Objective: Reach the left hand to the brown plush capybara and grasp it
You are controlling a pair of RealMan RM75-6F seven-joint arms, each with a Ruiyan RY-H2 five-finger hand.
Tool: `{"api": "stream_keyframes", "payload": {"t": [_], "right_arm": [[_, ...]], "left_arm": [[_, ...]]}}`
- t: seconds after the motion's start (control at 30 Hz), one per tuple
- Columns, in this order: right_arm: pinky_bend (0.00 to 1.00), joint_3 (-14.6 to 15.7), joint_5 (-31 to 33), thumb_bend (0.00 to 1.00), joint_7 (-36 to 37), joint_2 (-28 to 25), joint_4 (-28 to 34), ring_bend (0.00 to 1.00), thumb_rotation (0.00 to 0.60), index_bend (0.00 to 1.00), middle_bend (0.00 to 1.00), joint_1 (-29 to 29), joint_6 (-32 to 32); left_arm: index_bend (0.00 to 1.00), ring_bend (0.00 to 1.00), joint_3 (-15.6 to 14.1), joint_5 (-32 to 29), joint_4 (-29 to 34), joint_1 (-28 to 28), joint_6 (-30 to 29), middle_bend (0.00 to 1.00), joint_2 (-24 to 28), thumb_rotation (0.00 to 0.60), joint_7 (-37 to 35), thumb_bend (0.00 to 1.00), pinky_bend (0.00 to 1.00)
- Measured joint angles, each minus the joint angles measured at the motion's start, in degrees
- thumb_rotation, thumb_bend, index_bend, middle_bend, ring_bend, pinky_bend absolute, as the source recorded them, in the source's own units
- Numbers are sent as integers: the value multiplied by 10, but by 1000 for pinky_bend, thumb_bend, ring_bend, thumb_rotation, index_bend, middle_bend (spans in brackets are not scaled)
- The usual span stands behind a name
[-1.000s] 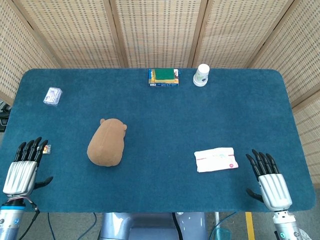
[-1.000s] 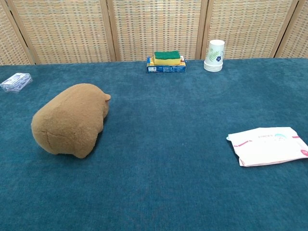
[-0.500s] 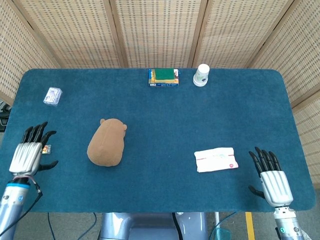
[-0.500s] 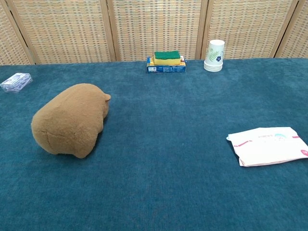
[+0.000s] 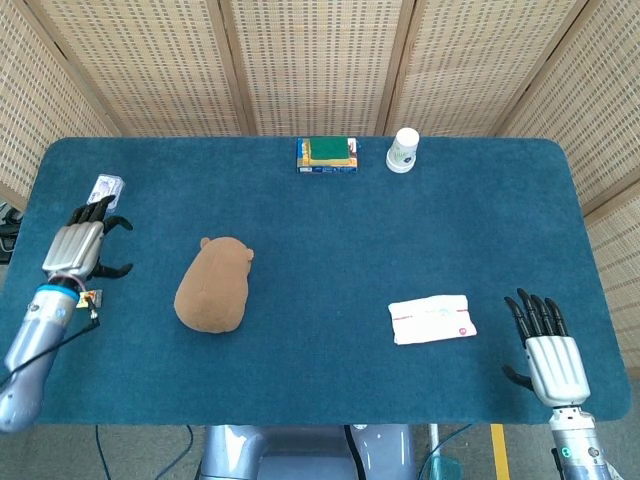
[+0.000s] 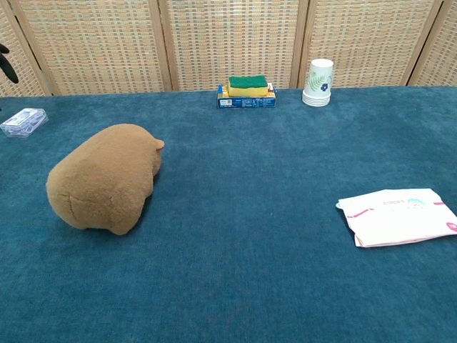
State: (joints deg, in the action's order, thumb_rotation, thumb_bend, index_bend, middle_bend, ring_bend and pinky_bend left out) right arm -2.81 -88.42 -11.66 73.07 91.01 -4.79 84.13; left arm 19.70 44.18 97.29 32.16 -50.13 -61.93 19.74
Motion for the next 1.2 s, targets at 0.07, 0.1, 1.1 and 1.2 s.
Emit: {"api": "stream_keyframes", "payload": {"t": [0.07, 0.1, 1.1, 1.2], "right_arm": [[0, -1, 3, 73, 0, 0, -2, 0, 600, 39, 0, -1, -1], [0, -1, 4, 73, 1, 0, -3, 0, 600, 39, 0, -1, -2], [0, -9, 33, 72, 20, 10, -31, 0, 600, 49, 0, -9, -16], [0, -9, 33, 72, 21, 10, -32, 0, 600, 49, 0, -9, -15]], "left_arm": [[364, 0, 4, -37, -27, 26, 29, 0, -5, 600, -2, 297, 0], [372, 0, 4, -53, -40, 38, 41, 0, -8, 600, -2, 297, 0], [464, 0, -102, -301, -320, 257, 236, 0, -166, 600, -26, 357, 0], [463, 0, -108, -302, -336, 264, 245, 0, -175, 600, -36, 358, 0]]}}
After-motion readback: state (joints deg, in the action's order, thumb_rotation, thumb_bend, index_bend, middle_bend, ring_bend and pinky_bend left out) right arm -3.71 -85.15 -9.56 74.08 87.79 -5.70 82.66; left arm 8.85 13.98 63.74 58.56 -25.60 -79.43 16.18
